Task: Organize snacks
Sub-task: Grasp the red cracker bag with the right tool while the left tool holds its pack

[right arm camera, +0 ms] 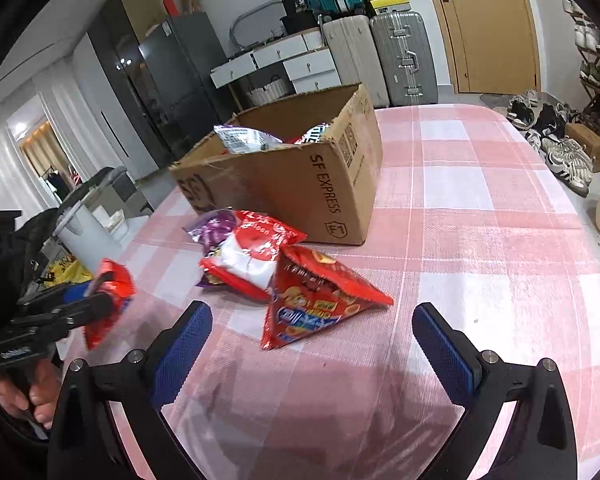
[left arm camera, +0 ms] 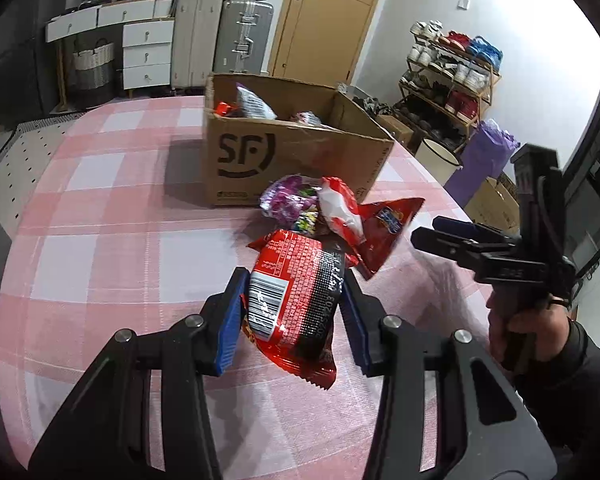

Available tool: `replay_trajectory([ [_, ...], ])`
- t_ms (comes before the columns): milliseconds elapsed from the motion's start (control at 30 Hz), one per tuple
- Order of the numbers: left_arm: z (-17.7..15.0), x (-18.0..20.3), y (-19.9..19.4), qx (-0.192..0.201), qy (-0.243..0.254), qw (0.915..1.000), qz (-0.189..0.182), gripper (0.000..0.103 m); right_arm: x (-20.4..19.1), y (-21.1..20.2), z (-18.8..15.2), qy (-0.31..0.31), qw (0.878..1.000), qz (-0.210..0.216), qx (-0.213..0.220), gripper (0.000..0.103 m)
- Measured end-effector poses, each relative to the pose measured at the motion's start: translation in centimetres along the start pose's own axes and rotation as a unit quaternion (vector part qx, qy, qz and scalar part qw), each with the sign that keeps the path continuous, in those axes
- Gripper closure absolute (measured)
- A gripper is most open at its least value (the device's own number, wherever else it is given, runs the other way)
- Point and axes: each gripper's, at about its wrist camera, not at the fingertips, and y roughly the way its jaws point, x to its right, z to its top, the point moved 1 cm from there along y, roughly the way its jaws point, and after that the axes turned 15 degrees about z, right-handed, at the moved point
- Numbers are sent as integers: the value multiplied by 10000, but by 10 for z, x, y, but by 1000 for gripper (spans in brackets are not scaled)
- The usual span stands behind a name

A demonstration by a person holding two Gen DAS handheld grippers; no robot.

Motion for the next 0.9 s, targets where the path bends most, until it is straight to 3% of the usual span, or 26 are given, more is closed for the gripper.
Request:
replay_trajectory([
  [67,2,0,4,-7,-62,10000,15,61,4,9,4,-53,9998,-149,-86,2],
  [133,1,-6,4,-27,-139,9999,39,61,6,18,8,-137,9996,-186,-164,10],
  [300,-2,-13,9,-117,-244,9996,34,61,11,43,13,-286,9978,-252,-536,19],
  [500,-1,-19,7,-82,-305,9995,-12,61,15,59,13,-368,9958,-320,-774,21],
  [567,-2,-19,9,-124,-329,9994,-19,61,12,61,12,-427,9954,-360,-779,31],
  [900,2,-20,7,-104,-362,9993,-21,61,7,59,8,-479,9951,-212,-840,47],
])
